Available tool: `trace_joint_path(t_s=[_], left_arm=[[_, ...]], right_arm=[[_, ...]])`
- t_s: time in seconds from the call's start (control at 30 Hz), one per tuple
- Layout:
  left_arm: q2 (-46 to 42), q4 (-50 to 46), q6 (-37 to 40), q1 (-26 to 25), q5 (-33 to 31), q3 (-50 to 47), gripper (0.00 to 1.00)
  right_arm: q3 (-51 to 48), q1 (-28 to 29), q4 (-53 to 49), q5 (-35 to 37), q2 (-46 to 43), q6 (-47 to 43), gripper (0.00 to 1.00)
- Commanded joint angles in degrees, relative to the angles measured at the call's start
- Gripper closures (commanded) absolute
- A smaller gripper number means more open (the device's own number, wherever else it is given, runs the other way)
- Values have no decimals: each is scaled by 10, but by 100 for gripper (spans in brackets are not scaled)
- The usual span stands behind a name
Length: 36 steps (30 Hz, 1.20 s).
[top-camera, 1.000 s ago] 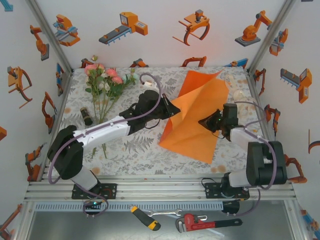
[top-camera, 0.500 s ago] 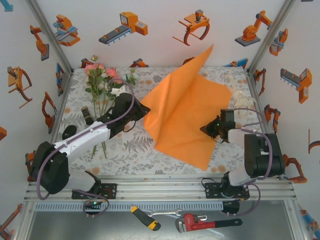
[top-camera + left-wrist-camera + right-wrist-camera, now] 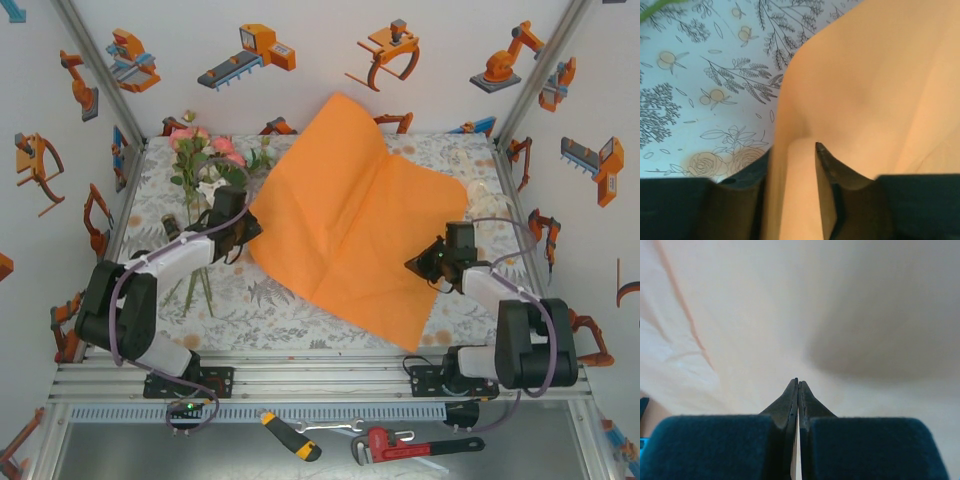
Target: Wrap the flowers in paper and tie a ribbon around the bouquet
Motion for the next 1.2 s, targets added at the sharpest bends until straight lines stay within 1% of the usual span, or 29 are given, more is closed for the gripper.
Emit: trace_joint_path(t_s=[0.0,0.07,0.13,0.2,0.27,0.33,0.4,0.5,0.57,0.63,0.73,0.93,1.07,1.17], left_arm=[[-59,-46,49,7,-37,28,60],[-95,-85,56,6,-46,39,58],[-122,-112,52,-3,-34,47,56],[-136,-135,44,-22,-14,57,56],[-133,-141,46,-59,13,67,56],[-111,-144,59,-99,29,82,57],[-80,-140,69,-131,36,95,61],[-12,-130,83,-163,62,119,73],[33,-133,86,-174,66,132,82],[72,-133,75,-175,72,141,90],[116,-142,70,-175,81,161,95],[180,-131,73,-162,74,190,96],[221,-109,75,-130,94,200,97],[252,-92,86,-105,114,216,97]], right_arm=[[48,0,-65,16,-44,-56,91],[65,0,-88,55,-56,-99,89],[82,-6,-105,89,-50,-127,89],[97,-18,-111,91,-31,-143,89],[113,-32,-113,80,-3,-148,90],[127,-42,-116,68,24,-141,93],[133,-46,-110,64,50,-137,99],[137,-50,-105,58,86,-135,100],[138,-52,-109,56,100,-140,100],[131,-54,-111,70,105,-142,100],[114,-58,-107,71,105,-134,100],[82,-62,-95,74,105,-108,100],[57,-61,-78,64,100,-85,100],[30,-61,-52,32,93,-53,100]])
